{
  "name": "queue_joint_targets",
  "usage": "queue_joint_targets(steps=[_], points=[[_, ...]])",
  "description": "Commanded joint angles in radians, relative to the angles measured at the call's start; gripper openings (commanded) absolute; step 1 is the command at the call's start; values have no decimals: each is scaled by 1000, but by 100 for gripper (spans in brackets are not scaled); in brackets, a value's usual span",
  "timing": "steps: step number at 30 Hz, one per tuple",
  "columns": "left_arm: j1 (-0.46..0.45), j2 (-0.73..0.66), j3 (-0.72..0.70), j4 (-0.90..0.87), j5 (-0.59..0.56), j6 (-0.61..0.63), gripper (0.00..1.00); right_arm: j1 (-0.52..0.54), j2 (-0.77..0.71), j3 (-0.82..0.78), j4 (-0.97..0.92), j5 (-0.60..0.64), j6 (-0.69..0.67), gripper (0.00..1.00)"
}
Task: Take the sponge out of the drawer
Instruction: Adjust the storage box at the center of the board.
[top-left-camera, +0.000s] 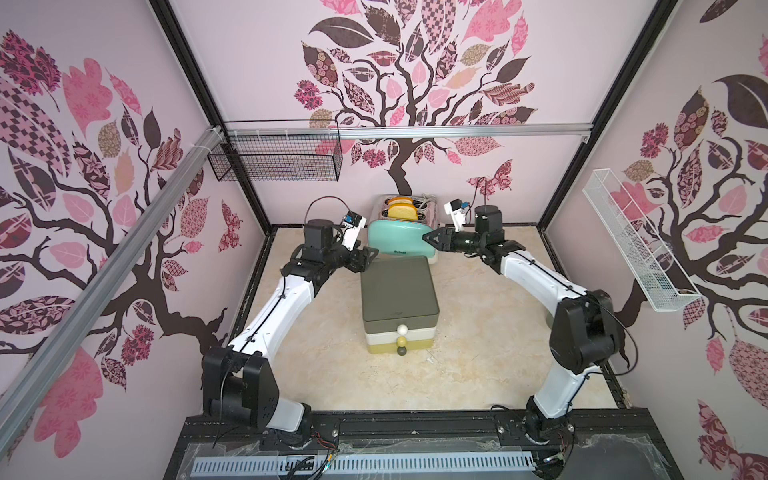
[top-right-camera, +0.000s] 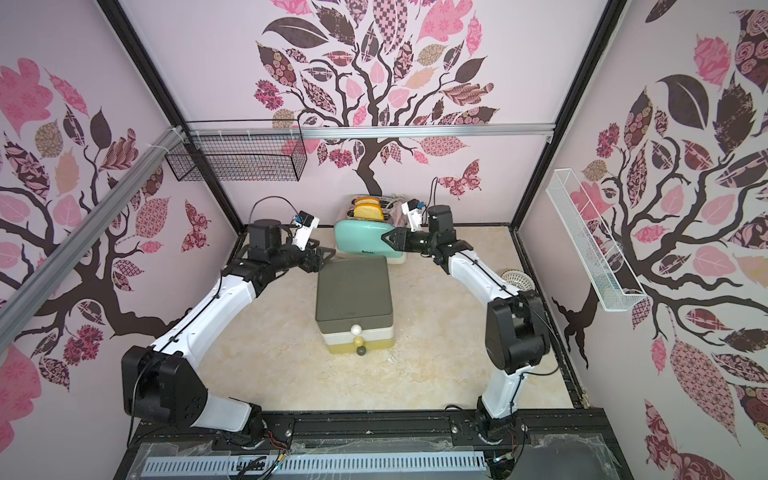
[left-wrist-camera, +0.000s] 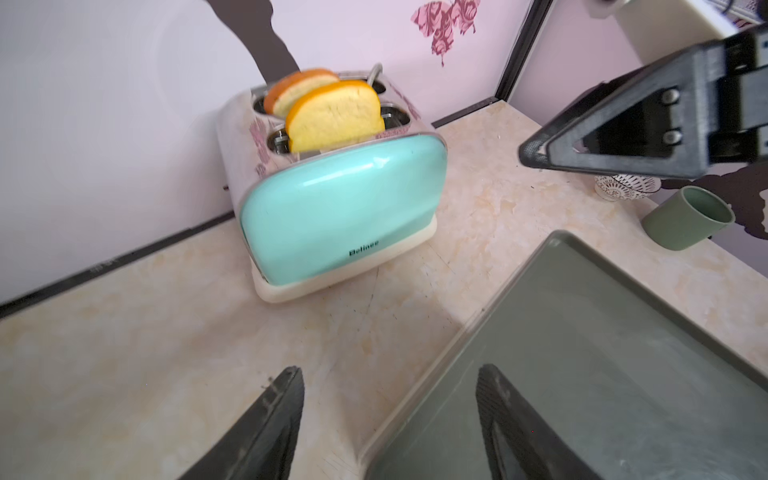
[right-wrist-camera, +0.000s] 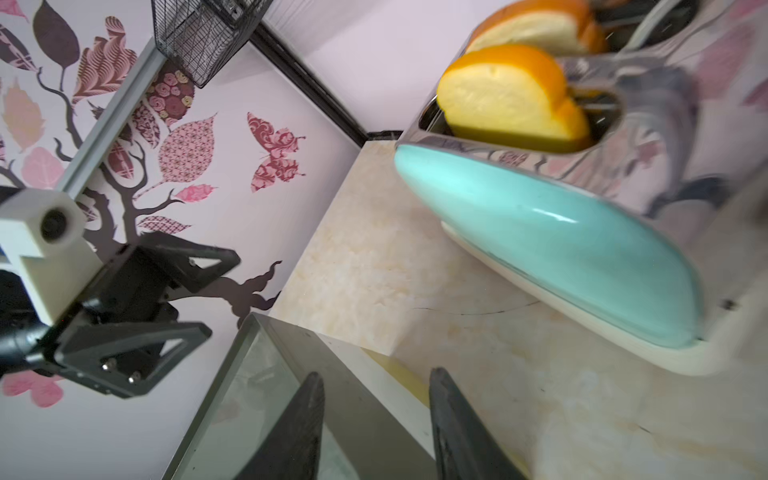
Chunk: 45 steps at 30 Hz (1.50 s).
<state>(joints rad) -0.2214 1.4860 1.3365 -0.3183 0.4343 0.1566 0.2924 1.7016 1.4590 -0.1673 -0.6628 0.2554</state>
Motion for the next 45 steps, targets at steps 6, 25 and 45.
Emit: queue_joint_targets(steps=[6, 25, 45], points=[[81, 226, 343, -267, 250, 227, 68, 93, -424, -201, -363, 32, -192, 44], [30, 334, 337, -362, 342, 273, 62, 239, -670, -653, -183, -125, 54, 39], [0, 210, 140, -293, 289, 227, 61, 195, -438, -497, -145, -36, -70, 39]])
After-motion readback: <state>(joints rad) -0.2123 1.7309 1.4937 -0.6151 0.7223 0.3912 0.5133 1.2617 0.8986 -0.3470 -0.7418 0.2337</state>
